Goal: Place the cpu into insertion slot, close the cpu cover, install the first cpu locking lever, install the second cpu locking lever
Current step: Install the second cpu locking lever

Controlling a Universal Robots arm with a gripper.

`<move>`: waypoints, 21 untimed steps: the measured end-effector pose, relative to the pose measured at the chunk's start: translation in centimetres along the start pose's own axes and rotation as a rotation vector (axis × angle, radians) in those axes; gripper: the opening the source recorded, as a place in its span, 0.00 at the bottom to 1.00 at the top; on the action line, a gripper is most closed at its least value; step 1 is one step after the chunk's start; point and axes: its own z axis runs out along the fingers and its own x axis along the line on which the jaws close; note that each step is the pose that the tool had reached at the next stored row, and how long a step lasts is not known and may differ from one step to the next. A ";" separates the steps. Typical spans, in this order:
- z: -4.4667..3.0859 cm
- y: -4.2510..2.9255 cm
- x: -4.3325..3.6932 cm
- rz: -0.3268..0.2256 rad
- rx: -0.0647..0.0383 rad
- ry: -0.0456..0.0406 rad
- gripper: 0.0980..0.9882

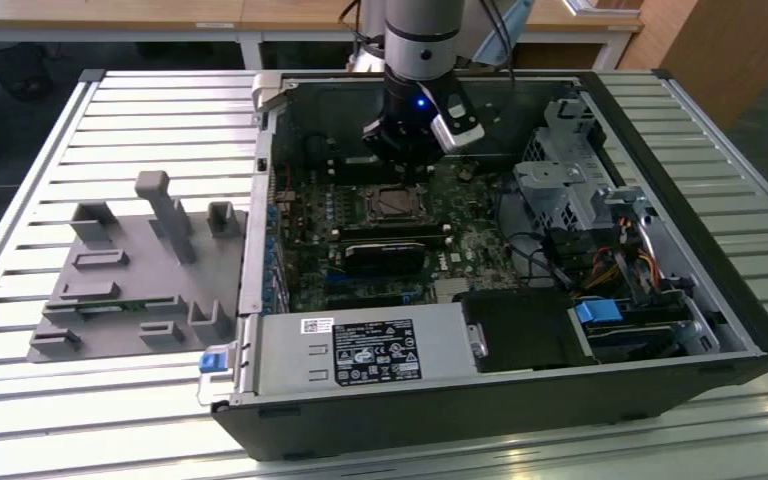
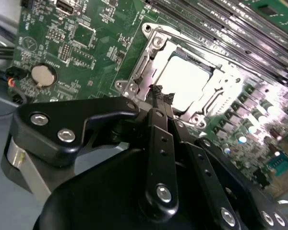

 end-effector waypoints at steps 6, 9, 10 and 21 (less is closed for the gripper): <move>-1.74 0.03 -0.05 0.000 -0.001 0.0001 0.01; -2.46 0.04 -0.07 0.000 -0.002 0.0005 0.01; -2.51 0.02 -0.07 0.000 -0.002 0.0004 0.01; -2.32 -1.82 -0.17 -0.001 -0.004 0.0022 0.01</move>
